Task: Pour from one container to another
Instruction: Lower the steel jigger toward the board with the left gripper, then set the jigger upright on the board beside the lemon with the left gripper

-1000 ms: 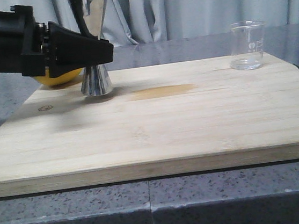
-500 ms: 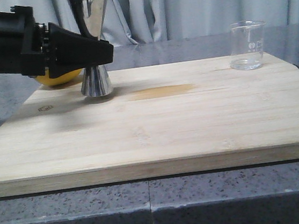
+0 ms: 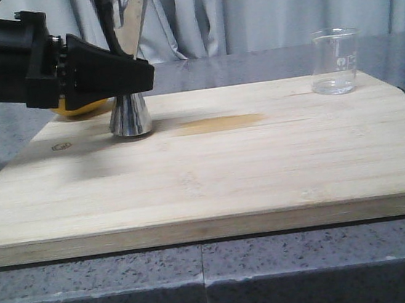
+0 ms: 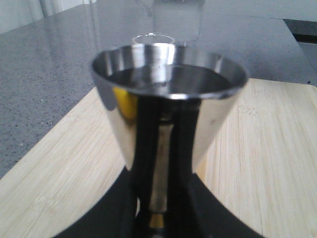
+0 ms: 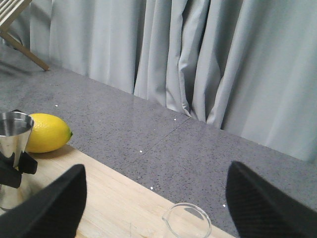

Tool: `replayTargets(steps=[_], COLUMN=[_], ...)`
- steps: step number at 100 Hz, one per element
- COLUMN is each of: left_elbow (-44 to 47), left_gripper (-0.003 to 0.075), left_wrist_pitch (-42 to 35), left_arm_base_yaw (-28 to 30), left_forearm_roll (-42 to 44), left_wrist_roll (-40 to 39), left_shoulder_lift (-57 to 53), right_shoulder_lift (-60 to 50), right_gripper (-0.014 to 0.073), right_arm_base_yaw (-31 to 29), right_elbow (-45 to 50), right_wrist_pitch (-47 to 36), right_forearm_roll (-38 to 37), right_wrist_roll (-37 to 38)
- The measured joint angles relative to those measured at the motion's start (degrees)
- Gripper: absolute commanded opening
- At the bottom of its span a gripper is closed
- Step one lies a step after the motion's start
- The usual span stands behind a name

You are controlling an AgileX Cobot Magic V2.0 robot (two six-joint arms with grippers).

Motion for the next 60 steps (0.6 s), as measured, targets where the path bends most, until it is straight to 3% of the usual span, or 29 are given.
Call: replayTargets(steps=[60], left_elbow=[0.0], left_gripper=[-0.0019], left_wrist_pitch=[0.0], left_arm_base_yaw=[0.0], left_forearm_roll=[1.3], left_wrist_roll=[0.0], left_shoulder_lift=[0.0], right_shoulder_lift=[0.0], right_gripper=[0.0534], right_arm_base_yaw=[0.0], right_elbow=[0.0], right_wrist_pitch=[0.0], right_forearm_roll=[0.0], right_wrist_roll=[0.0])
